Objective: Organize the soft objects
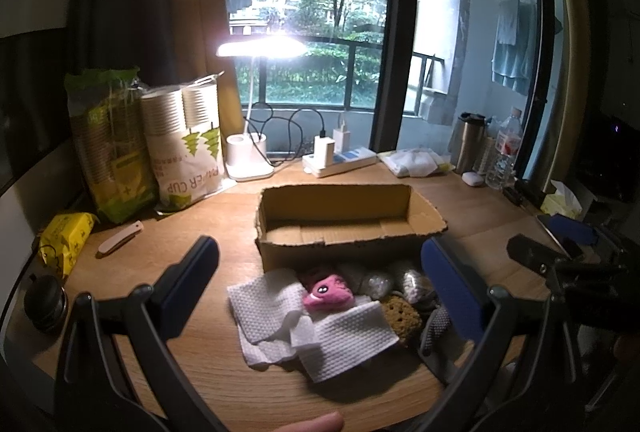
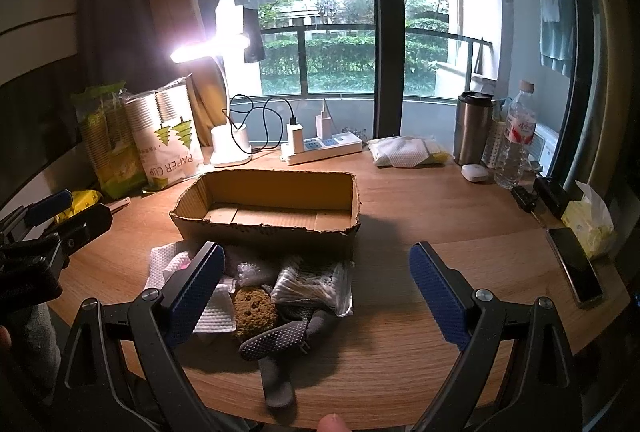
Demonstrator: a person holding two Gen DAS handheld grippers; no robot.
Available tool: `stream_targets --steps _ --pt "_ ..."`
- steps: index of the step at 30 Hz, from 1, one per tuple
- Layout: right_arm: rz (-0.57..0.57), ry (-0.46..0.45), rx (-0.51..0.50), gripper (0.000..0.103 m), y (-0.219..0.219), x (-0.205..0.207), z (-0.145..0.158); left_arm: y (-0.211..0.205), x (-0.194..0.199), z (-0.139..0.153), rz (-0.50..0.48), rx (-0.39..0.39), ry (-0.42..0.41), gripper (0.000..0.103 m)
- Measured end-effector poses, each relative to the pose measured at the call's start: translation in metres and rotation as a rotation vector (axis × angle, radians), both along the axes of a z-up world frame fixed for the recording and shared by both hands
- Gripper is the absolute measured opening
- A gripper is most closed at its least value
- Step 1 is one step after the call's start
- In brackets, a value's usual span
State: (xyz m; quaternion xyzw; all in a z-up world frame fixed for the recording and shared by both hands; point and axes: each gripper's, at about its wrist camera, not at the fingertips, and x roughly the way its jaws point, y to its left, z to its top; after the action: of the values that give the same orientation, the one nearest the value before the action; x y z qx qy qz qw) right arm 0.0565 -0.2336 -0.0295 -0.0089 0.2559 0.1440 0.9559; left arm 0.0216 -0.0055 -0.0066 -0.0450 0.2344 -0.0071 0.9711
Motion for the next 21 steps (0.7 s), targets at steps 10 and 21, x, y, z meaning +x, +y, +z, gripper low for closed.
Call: stream_targets --steps 10,21 --pt "0.003 0.003 -0.001 0.096 0.001 -0.001 0.001 0.001 0.0 0.0 0.0 0.0 0.002 0.102" --pt "0.005 0.032 -0.01 0.096 0.002 0.012 -0.01 0.0 0.019 -0.021 -0.01 0.019 0.083 0.102"
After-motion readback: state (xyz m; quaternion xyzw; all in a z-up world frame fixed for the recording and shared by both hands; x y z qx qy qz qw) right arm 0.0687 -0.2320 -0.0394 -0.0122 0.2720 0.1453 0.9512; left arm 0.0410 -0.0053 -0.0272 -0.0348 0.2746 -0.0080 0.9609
